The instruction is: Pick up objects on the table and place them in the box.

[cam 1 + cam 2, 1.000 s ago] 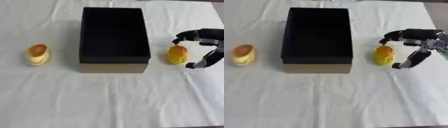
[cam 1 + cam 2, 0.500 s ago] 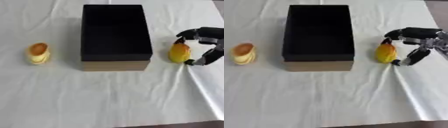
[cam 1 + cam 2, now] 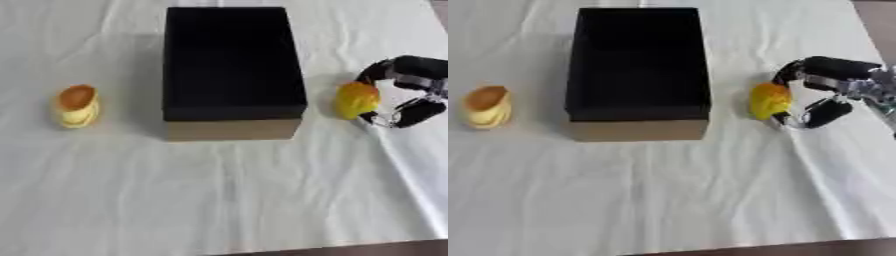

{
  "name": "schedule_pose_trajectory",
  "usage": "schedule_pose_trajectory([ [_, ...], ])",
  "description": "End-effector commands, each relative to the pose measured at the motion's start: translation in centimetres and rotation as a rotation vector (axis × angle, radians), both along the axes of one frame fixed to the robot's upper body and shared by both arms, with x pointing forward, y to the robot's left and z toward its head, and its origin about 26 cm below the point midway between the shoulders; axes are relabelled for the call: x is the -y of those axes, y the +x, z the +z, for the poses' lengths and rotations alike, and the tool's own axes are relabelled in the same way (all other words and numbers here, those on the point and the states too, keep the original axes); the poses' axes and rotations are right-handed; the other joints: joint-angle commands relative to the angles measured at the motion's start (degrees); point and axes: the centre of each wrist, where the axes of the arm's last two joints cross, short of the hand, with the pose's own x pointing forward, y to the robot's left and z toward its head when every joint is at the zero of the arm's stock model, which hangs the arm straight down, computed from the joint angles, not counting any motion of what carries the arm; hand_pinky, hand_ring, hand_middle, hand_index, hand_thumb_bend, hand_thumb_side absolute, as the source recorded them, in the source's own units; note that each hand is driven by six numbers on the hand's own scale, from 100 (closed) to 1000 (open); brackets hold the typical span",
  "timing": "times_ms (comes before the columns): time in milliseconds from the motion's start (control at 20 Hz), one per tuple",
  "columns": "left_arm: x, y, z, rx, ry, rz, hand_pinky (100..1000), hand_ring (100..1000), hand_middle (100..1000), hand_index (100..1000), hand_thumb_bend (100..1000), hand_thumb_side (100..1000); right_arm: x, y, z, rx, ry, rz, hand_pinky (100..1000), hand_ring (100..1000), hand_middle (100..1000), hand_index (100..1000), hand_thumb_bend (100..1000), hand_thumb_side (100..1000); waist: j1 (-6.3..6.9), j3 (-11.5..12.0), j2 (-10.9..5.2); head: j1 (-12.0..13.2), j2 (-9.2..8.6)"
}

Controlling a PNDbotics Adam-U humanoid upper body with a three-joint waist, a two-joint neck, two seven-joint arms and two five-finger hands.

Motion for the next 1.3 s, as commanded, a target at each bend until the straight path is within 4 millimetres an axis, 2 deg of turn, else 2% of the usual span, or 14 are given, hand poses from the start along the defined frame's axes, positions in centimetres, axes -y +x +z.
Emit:
schedule_pose_trajectory([
  [50, -0.1, -0.4, 0.9, 0.024, 0.021, -0.001, 863, 894, 784, 896, 100, 650, 0.0, -0.6, 2.1, 0.003, -0.017, -0.015, 857, 804, 389, 661, 100, 413, 0.07, -0.1, -1.66, -0.1, -0.25],
  [350, -0.1, -0.4, 1.0, 0.023, 0.027, -0.003, 863, 893, 784, 896, 100, 645, -0.6, -1.3, 4.4, 0.053, 0.063, 0.024, 867, 810, 358, 655, 100, 321, 0.04, -0.5, -2.42, 0.2, -0.56],
  [650, -0.1, -0.4, 1.1, 0.027, 0.032, -0.002, 863, 893, 785, 896, 100, 643, -2.2, -2.8, 8.3, 0.166, 0.155, 0.126, 874, 799, 328, 650, 100, 250, -0.28, -0.6, -2.7, 0.0, -0.58],
  [800, 0.0, -0.3, 1.2, 0.028, 0.034, -0.006, 863, 893, 785, 896, 100, 642, -3.9, -3.6, 10.7, 0.247, 0.243, 0.213, 882, 788, 304, 640, 100, 195, -0.44, -0.4, -2.71, -0.2, -0.5],
  [1000, 0.2, -0.2, 1.5, 0.038, 0.041, -0.017, 863, 892, 785, 896, 103, 631, -6.4, -4.4, 13.4, 0.287, 0.305, 0.326, 874, 776, 302, 638, 100, 183, -0.74, 0.2, -2.86, -1.0, -0.63],
  [1300, 1.3, 0.2, 3.5, 0.122, 0.066, -0.077, 860, 882, 784, 896, 162, 559, -10.6, -3.2, 15.7, 0.322, 0.314, 0.475, 865, 771, 308, 642, 100, 156, -1.39, 2.9, -2.99, -4.3, -1.16],
])
